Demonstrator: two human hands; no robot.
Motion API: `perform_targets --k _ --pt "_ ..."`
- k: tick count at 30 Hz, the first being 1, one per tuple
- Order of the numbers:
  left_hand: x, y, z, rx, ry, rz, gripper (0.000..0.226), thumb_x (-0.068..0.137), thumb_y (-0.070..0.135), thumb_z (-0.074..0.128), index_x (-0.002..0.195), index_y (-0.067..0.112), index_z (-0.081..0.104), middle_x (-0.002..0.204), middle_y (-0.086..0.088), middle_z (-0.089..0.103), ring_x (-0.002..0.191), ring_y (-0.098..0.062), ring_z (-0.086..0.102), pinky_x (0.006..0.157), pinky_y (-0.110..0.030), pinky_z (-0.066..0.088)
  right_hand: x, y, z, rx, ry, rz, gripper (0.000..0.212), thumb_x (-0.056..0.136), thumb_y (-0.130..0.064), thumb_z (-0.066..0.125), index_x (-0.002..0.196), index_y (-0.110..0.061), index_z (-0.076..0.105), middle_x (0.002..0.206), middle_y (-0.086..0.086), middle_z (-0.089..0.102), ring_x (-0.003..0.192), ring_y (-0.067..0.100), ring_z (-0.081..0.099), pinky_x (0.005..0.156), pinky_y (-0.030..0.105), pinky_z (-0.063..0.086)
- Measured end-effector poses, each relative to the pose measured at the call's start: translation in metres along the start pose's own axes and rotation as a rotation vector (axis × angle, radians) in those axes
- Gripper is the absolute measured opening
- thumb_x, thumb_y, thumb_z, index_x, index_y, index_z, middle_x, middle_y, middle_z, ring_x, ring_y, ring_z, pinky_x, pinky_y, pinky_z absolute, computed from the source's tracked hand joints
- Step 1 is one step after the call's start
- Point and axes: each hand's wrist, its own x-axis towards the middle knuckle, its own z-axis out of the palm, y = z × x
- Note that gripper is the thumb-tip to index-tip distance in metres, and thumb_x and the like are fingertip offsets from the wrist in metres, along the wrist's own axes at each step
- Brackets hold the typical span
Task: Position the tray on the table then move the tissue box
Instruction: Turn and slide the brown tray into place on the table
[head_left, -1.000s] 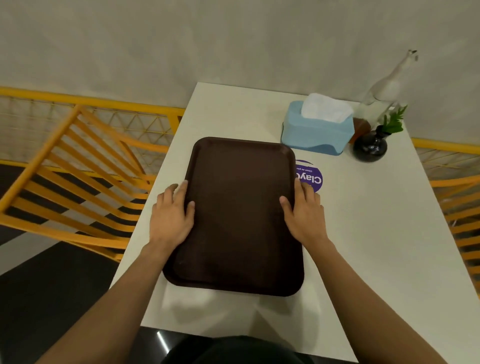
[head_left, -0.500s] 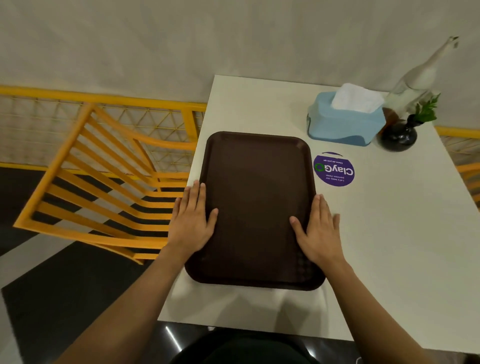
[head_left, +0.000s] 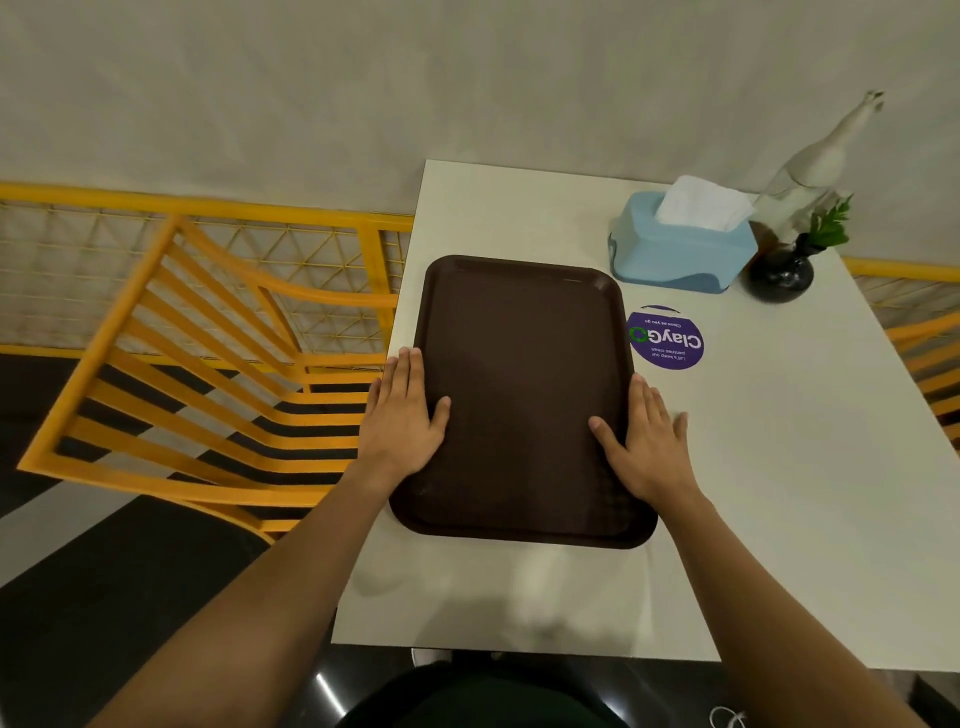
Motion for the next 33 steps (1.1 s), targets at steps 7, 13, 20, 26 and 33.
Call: perform_targets --k 7,13,20,26,33 --pt "-0.013 0.008 0.012 0.037 0.013 0.022 0.08 0.101 0.058 0.026 0.161 0.013 -0.002 0.171 -0.01 0.006 0.157 -0.026 0.002 0.125 -0.042 0.002 -0.015 0.014 0.0 0.006 0.01 -0.005 0.087 0.098 -0.071 0.025 0.163 -0.02 -0.002 0.171 0.004 0.009 0.156 0.027 0.007 0.122 0.058 0.003" --pt "-0.017 0.008 0.01 0.032 0.021 -0.005 0.08 0.102 0.057 0.027 0.162 0.012 -0.002 0.171 -0.011 0.007 0.157 -0.026 0.001 0.126 -0.043 0.005 -0.008 0.014 0.0 -0.001 0.009 -0.027 0.088 0.097 -0.073 0.025 0.163 -0.02 -0.001 0.171 0.004 0.01 0.156 0.028 0.008 0.122 0.06 0.003" --pt "-0.017 0.014 0.011 0.026 0.006 -0.007 0.08 0.101 0.06 0.026 0.162 0.015 -0.002 0.171 -0.008 0.005 0.157 -0.026 -0.001 0.124 -0.045 0.0 -0.012 0.024 0.005 -0.004 0.027 -0.006 0.089 0.096 -0.076 0.022 0.162 -0.022 -0.002 0.171 0.003 0.01 0.156 0.028 0.008 0.121 0.06 0.003" --pt "-0.013 0.013 0.009 0.012 -0.001 -0.021 0.081 0.101 0.059 0.028 0.162 0.016 -0.002 0.171 -0.007 0.005 0.157 -0.027 0.0 0.123 -0.044 0.001 -0.006 0.019 0.002 -0.004 0.016 -0.003 0.091 0.095 -0.077 0.021 0.162 -0.021 -0.003 0.171 0.004 0.01 0.156 0.028 0.008 0.121 0.06 0.003" --pt "-0.01 0.011 0.002 -0.021 0.004 -0.007 0.08 0.103 0.055 0.033 0.162 0.013 0.0 0.171 -0.009 0.007 0.157 -0.027 0.003 0.126 -0.044 0.006 -0.001 0.011 0.003 -0.01 0.015 0.014 0.09 0.095 -0.076 0.024 0.162 -0.022 -0.001 0.171 0.003 0.011 0.156 0.028 0.01 0.12 0.06 0.004"
